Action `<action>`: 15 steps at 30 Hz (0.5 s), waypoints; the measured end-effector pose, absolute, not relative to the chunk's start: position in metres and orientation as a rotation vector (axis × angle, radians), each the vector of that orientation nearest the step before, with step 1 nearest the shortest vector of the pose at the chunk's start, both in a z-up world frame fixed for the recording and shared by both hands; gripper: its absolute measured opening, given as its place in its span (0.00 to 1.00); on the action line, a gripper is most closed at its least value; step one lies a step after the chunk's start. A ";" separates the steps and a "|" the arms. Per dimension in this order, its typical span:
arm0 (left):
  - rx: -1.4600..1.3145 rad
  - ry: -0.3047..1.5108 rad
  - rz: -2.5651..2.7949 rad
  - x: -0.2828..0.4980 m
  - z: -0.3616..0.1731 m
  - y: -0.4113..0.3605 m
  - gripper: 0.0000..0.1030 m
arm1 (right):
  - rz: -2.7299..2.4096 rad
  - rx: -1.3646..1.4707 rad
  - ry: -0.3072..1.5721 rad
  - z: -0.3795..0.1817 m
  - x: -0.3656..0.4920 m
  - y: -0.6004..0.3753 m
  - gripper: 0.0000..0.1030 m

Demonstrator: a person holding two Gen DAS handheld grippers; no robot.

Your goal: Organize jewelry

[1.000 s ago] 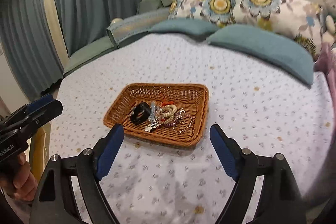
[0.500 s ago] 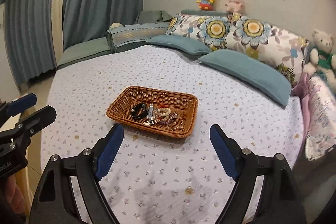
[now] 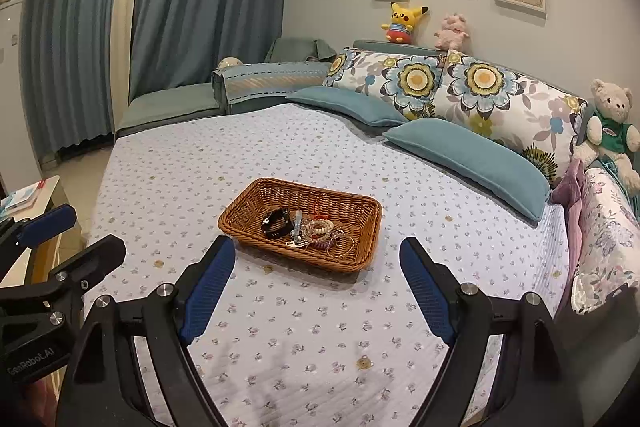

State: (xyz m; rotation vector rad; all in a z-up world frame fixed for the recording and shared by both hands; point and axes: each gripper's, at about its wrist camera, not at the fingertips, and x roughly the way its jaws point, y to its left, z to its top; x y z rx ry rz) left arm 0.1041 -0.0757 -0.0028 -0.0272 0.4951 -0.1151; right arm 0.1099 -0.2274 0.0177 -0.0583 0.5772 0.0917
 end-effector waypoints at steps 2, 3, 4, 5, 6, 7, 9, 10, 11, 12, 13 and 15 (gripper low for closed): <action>-0.022 0.489 -0.110 0.101 -0.001 -0.077 0.73 | 0.094 -0.055 0.579 0.018 0.110 -0.228 0.83; -0.018 0.486 -0.112 0.100 0.001 -0.079 0.73 | 0.092 -0.053 0.580 0.019 0.109 -0.228 0.83; -0.017 0.484 -0.113 0.099 0.002 -0.080 0.73 | 0.090 -0.051 0.579 0.019 0.108 -0.228 0.83; -0.015 0.481 -0.114 0.098 0.004 -0.081 0.73 | 0.090 -0.049 0.579 0.020 0.107 -0.228 0.83; -0.015 0.479 -0.115 0.097 0.005 -0.082 0.73 | 0.089 -0.047 0.578 0.021 0.106 -0.228 0.83; -0.014 0.476 -0.115 0.096 0.005 -0.083 0.73 | 0.086 -0.046 0.577 0.021 0.105 -0.229 0.83; -0.012 0.476 -0.115 0.094 0.006 -0.083 0.74 | 0.081 -0.044 0.575 0.023 0.104 -0.230 0.83; -0.014 0.475 -0.115 0.094 0.007 -0.083 0.74 | 0.076 -0.043 0.574 0.024 0.103 -0.231 0.85; -0.015 0.474 -0.118 0.093 0.007 -0.084 0.74 | 0.072 -0.042 0.573 0.024 0.103 -0.232 0.89; -0.014 0.475 -0.122 0.094 0.007 -0.084 0.74 | 0.067 -0.041 0.571 0.025 0.102 -0.233 0.91; -0.015 0.475 -0.124 0.094 0.008 -0.085 0.74 | 0.063 -0.039 0.567 0.026 0.102 -0.234 0.92; -0.015 0.474 -0.128 0.093 0.009 -0.086 0.74 | 0.056 -0.038 0.563 0.028 0.101 -0.237 0.92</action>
